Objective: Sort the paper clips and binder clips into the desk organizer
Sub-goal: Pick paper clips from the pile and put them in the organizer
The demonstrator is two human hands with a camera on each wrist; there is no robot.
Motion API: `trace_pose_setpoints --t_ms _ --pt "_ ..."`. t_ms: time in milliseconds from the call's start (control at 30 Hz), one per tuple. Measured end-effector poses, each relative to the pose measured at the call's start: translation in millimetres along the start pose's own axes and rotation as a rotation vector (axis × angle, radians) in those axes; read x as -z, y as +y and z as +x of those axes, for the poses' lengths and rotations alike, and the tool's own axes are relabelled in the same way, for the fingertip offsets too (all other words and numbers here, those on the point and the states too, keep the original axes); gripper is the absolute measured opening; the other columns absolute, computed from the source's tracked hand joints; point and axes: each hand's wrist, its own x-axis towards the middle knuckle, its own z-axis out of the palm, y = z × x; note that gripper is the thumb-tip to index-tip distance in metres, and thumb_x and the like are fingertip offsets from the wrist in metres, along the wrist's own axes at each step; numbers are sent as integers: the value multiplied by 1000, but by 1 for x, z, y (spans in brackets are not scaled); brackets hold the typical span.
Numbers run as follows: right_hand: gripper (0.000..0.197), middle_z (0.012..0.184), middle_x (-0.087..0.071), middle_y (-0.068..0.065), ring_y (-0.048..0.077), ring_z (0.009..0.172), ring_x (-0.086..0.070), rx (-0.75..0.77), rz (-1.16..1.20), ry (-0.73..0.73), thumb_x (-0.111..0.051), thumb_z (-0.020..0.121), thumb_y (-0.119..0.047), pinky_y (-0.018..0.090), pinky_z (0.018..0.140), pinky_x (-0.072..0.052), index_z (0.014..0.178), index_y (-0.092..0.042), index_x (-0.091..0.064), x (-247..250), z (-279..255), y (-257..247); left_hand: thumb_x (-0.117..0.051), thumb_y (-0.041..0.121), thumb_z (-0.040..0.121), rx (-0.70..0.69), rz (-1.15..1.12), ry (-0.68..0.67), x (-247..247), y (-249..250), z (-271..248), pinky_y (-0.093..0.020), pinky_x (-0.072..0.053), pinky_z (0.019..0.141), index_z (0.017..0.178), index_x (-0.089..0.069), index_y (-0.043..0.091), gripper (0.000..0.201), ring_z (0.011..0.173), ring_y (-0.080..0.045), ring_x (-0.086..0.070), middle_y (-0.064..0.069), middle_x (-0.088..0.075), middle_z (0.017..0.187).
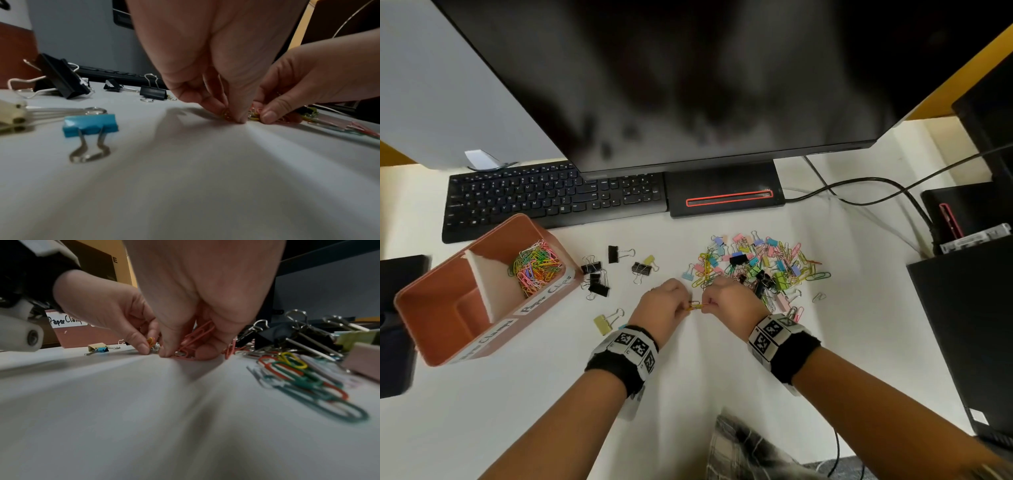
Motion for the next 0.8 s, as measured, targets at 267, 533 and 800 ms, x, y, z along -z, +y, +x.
trace_pose_setpoints --t_ms 267,533,800 --pt "13 88 -62 8 19 81 -52 -37 71 83 -56 90 -19 29 70 -40 87 -8 -63 -2 -14 18 -56 16 87 45 109 -14 5 13 9 -30 -41 65 86 -53 12 5 71 -24 -53 -5 -59 77" --pt "15 82 -63 6 19 77 -55 -17 71 201 -57 90 -20 19 63 -34 85 -7 -64 16 -22 14 -46 10 89 138 137 -200 7 20 17 -36 -47 88 105 -62 14 23 99 -28 -58 -11 -60 107" --pt "11 87 -63 2 18 81 -57 144 143 258 -57 90 -24 31 73 -48 90 -14 -62 44 2 -59 -61 11 84 295 -112 196 88 -1 -34 -10 -38 58 93 -67 15 11 66 -6 -53 1 -63 85"
